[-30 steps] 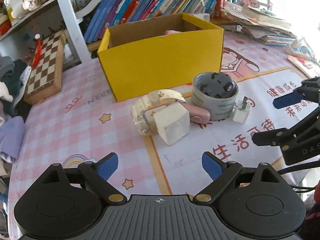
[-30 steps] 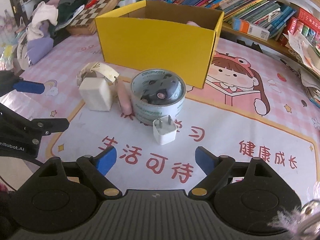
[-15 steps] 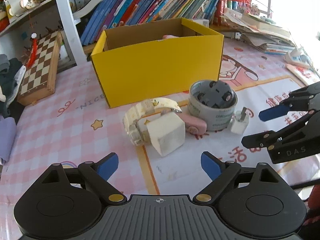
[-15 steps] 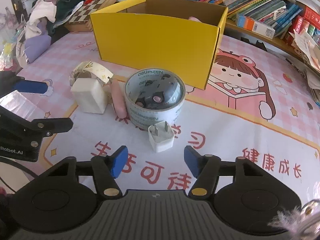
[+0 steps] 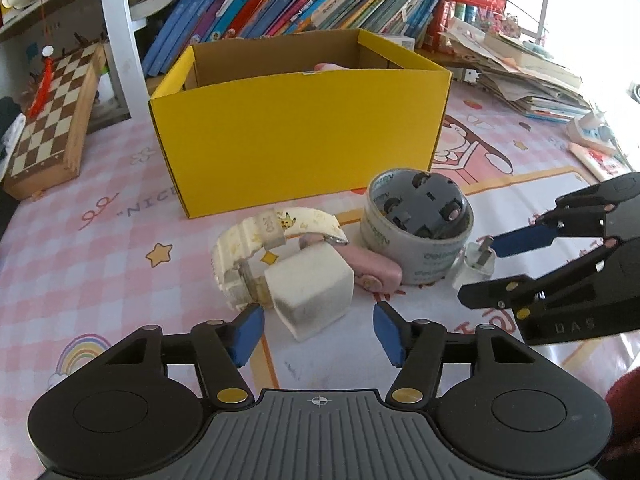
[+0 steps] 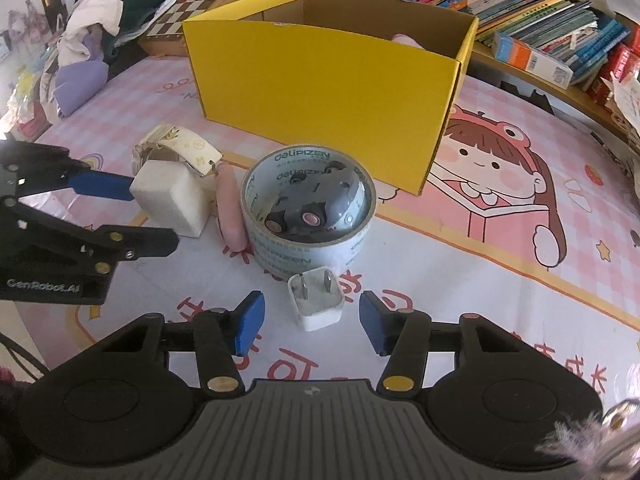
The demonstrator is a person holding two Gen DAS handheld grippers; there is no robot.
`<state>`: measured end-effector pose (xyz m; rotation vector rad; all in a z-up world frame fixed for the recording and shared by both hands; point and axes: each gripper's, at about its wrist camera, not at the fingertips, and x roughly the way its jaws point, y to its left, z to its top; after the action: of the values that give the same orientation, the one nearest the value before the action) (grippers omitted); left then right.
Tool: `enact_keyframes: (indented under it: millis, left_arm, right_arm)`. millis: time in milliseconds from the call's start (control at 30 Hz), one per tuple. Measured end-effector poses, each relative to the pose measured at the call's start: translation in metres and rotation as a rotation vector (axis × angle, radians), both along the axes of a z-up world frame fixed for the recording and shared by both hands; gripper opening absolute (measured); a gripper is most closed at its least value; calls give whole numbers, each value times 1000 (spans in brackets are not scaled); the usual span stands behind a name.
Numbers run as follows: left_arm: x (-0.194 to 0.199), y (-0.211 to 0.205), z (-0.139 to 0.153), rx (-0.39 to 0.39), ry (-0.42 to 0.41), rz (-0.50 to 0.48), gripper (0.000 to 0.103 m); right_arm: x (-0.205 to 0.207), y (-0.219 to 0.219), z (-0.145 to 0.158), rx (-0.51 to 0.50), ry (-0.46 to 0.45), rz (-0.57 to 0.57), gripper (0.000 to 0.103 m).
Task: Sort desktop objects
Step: 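Grasp small white plug adapter with right tool while left tool grasps white square charger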
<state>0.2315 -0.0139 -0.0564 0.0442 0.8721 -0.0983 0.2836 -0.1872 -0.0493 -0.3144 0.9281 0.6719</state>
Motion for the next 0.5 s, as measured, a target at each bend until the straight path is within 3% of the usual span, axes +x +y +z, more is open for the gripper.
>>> enact_keyframes:
  millis: [267,500]
  left_arm:
    - [14,0,-7,-20,14,32,60]
    - [18,5,-12,-47,28,77,46]
  right_arm:
    - [7,2,-5,-2,11,26,45]
    - [10,1,-8,-1,28,40,33]
